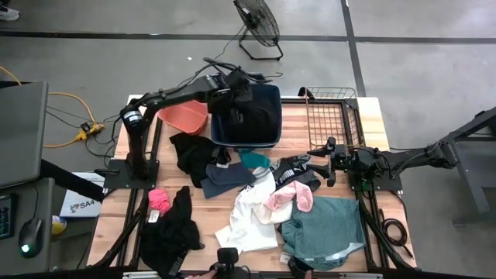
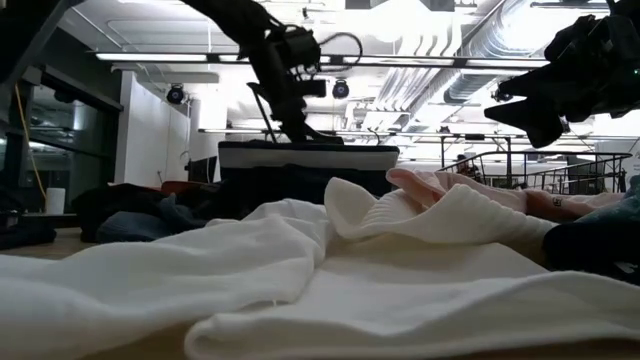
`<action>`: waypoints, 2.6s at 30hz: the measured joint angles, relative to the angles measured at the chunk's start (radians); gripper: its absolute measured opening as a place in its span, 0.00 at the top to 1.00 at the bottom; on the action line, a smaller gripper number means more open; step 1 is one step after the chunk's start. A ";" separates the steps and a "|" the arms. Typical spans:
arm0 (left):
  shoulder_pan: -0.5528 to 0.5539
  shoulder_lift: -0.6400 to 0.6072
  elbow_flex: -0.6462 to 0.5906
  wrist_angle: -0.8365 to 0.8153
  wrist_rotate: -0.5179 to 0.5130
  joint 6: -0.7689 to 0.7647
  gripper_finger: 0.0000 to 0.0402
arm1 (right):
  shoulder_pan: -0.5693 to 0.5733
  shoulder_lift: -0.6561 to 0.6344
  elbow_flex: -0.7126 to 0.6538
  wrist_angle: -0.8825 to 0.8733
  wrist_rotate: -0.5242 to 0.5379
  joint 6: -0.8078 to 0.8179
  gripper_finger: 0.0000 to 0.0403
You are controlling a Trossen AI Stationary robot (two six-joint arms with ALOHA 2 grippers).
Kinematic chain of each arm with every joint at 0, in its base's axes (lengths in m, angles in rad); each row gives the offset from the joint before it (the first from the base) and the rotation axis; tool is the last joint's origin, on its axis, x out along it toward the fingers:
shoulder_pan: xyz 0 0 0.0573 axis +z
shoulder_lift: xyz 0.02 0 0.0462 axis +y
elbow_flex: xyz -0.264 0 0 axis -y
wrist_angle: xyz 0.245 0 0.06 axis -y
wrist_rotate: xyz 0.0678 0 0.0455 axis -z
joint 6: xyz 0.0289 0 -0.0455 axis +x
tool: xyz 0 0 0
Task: Pick & Place Cloths
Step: Put the black shirt into the blue bin, then put the pink sock into the orange bin
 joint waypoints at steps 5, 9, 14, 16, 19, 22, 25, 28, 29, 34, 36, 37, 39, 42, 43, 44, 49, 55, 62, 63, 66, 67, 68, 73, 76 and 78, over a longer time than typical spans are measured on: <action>0.003 0.046 0.000 0.002 0.005 -0.013 0.89 | 0.000 0.000 0.000 0.000 0.000 0.000 0.36; 0.003 0.084 0.000 0.030 0.007 0.008 0.91 | 0.000 0.000 0.000 0.000 0.000 0.000 0.36; 0.003 0.123 0.000 0.089 0.043 0.037 0.98 | 0.000 0.000 0.000 0.000 0.000 0.000 0.36; 0.003 0.137 0.000 0.103 0.045 0.029 0.97 | 0.000 0.000 0.000 0.000 0.000 0.000 0.36; 0.003 0.152 0.001 0.110 0.047 0.021 0.93 | 0.000 0.000 0.000 0.000 0.000 0.000 0.36; 0.003 0.165 0.001 0.113 0.046 0.007 0.92 | 0.000 0.000 0.000 0.000 0.000 0.000 0.36; 0.003 0.166 0.002 0.114 0.045 -0.005 0.92 | 0.000 0.000 0.000 0.000 0.000 0.000 0.36; 0.003 0.166 0.021 0.093 0.048 -0.039 0.91 | 0.000 0.000 0.000 0.000 0.000 0.000 0.36; 0.003 0.162 0.029 0.086 0.054 -0.047 0.90 | 0.000 0.000 0.000 0.000 0.000 0.000 0.36; 0.001 0.160 0.062 0.044 0.072 -0.062 0.74 | 0.000 0.000 0.000 0.000 0.000 0.000 0.36; 0.001 0.160 0.084 0.034 0.072 -0.079 0.64 | 0.000 0.000 0.000 0.000 0.000 0.000 0.36; 0.001 0.160 0.096 0.021 0.072 -0.090 0.59 | 0.000 0.000 0.000 0.000 0.000 0.000 0.36; 0.002 0.160 0.132 -0.027 0.072 -0.105 0.50 | 0.000 0.000 0.000 0.000 0.000 0.000 0.36; 0.002 0.160 0.212 -0.132 0.072 -0.139 0.39 | 0.000 0.000 0.000 0.000 0.000 0.000 0.36; 0.002 0.159 0.238 -0.174 0.072 -0.149 0.37 | 0.000 0.000 0.000 0.000 0.000 0.000 0.36; 0.002 0.159 0.266 -0.221 0.072 -0.155 0.36 | 0.000 0.000 0.000 0.000 0.000 0.000 0.36; 0.002 0.159 0.405 -0.485 0.072 -0.180 0.35 | 0.000 0.000 0.000 0.000 0.000 0.000 0.36; 0.002 0.118 0.456 -0.805 0.087 -0.179 0.40 | 0.000 0.000 0.000 0.000 0.000 0.000 0.36; -0.023 -0.048 0.316 -0.827 0.099 -0.217 0.44 | 0.000 0.000 0.000 0.000 0.000 0.000 0.36; -0.027 -0.082 0.283 -0.826 0.099 -0.231 0.45 | 0.000 0.000 0.000 0.000 0.000 0.000 0.36; -0.044 -0.183 0.171 -0.822 0.085 -0.287 0.45 | 0.000 0.000 0.000 0.000 0.000 0.000 0.36; -0.054 -0.220 0.123 -0.810 0.075 -0.314 0.46 | 0.000 0.000 0.000 0.000 0.000 0.000 0.36; -0.060 -0.260 0.072 -0.794 0.067 -0.342 0.46 | 0.000 0.000 0.000 0.000 0.000 0.000 0.36; -0.127 -0.465 -0.226 -0.696 0.047 -0.465 0.46 | 0.000 0.000 0.000 0.000 0.000 0.000 0.36; -0.189 -0.571 -0.384 -0.663 0.084 -0.551 0.46 | 0.000 0.000 0.000 0.000 0.000 0.000 0.36; -0.241 -0.633 -0.474 -0.641 0.115 -0.620 0.46 | 0.000 0.000 0.000 0.000 0.000 0.000 0.36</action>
